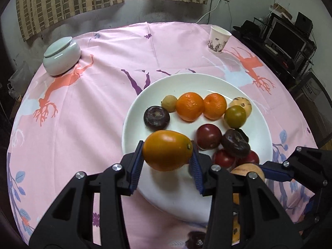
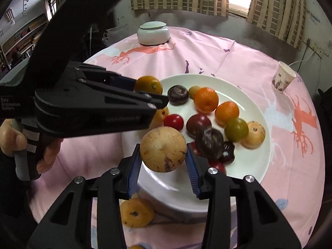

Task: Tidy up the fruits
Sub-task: 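Carry both fruits over the white plate and open both tools, then move both tools back to the remaining fruits on the cloth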

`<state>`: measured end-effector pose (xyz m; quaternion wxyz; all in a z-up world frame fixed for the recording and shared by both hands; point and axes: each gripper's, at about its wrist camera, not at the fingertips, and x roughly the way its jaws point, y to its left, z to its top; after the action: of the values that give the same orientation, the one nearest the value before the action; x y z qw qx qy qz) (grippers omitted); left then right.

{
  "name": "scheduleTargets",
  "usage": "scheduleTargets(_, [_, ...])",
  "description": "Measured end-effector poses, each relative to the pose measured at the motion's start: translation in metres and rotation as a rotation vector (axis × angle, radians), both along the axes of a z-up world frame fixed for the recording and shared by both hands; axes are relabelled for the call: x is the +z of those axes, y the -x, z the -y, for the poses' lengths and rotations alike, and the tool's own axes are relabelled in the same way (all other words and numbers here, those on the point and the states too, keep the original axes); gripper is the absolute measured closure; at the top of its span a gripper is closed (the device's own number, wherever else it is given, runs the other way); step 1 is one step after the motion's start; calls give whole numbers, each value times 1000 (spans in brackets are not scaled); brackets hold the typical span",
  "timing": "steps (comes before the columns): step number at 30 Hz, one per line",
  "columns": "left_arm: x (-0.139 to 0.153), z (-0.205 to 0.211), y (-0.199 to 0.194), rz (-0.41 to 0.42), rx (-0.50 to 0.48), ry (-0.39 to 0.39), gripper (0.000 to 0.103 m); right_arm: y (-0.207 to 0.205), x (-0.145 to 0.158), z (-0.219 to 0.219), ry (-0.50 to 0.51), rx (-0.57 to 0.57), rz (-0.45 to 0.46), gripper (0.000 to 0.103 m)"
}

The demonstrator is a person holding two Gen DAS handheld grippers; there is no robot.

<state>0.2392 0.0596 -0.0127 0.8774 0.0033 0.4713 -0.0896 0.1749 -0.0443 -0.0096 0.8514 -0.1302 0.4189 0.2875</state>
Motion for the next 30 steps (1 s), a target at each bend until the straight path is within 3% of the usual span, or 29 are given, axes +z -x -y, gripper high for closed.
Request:
scheduleTargets(10, [-20,-8,-35,-59,11,36,60,-28,-25,-14,12,39,-108,61])
scheduleTargets(15, [-4,-9,-32,-13,20,54,46,-22,-22,-13,18,41,-92,52])
scheduleTargets(17, [9,-9,-20,20,20,49,42,-10,-12,-9,18,43,-77,38])
scheduleTargets(22, [45,-12,41,131,-6,87,20,43,11,28,-43,52,-67,36])
scheduleTargets(26, [51,-8,103,208,10,99,8,85,14,76,-86,-69,-41,29])
scheduleTargets(30, [32,6,140,215,65,55,6,107,-2,117,-84,-250,-35,29])
